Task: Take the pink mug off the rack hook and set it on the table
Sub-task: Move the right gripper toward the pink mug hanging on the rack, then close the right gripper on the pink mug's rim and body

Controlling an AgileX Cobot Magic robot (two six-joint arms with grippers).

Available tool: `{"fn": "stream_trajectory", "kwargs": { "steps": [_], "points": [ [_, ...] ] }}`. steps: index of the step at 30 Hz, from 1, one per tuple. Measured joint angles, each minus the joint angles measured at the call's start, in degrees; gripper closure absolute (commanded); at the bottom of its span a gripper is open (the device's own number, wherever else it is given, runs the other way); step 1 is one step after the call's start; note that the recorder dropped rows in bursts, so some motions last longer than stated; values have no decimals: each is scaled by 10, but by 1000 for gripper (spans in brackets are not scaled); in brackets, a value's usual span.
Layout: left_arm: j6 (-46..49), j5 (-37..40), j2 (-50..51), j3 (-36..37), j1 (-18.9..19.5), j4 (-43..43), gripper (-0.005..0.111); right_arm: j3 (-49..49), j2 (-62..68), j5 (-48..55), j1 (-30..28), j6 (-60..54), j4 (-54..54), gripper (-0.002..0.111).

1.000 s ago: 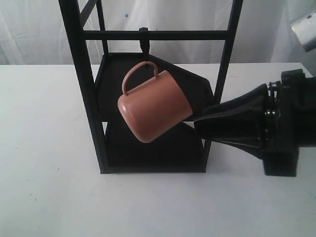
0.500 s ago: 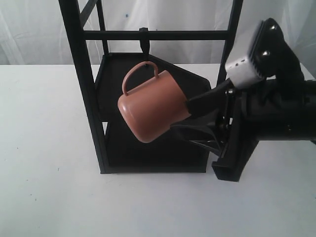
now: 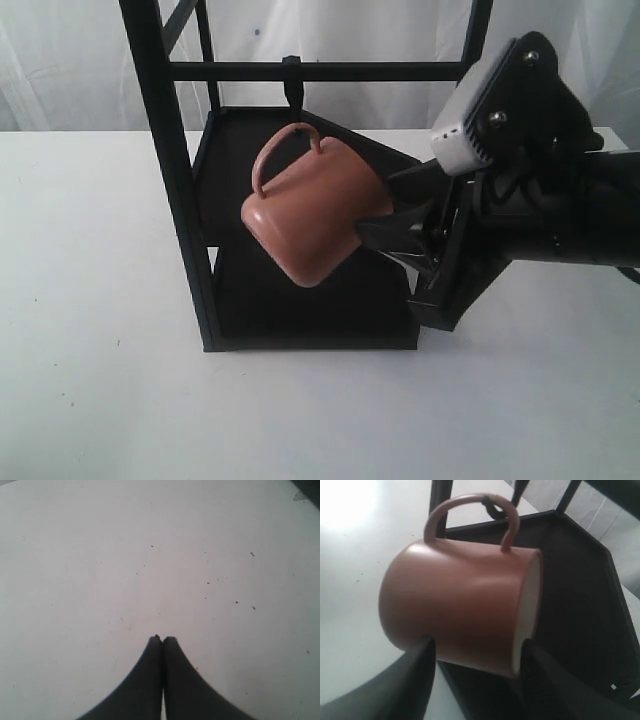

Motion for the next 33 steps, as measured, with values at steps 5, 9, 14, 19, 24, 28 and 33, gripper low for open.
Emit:
{"fn": "stream_trajectory", "kwargs": {
  "steps": [5,9,14,19,24,28,33],
  "points": [
    [0,0,0,0,0,0,107,0,2,-5,0,-1,8,59],
    [0,0,0,0,0,0,107,-2,2,-4,0,-3,20,59],
    [0,0,0,0,0,0,107,-5,10,35,0,-9,39,59],
    [0,0,0,0,0,1,107,-7,20,52,0,-18,44,59],
    [0,0,0,0,0,1,107,-7,23,79,0,-18,44,59],
    [0,0,0,0,0,1,107,-7,23,136,0,-34,50,59],
    [0,0,0,0,0,1,107,-7,23,152,0,-48,63,64]
  ]
}}
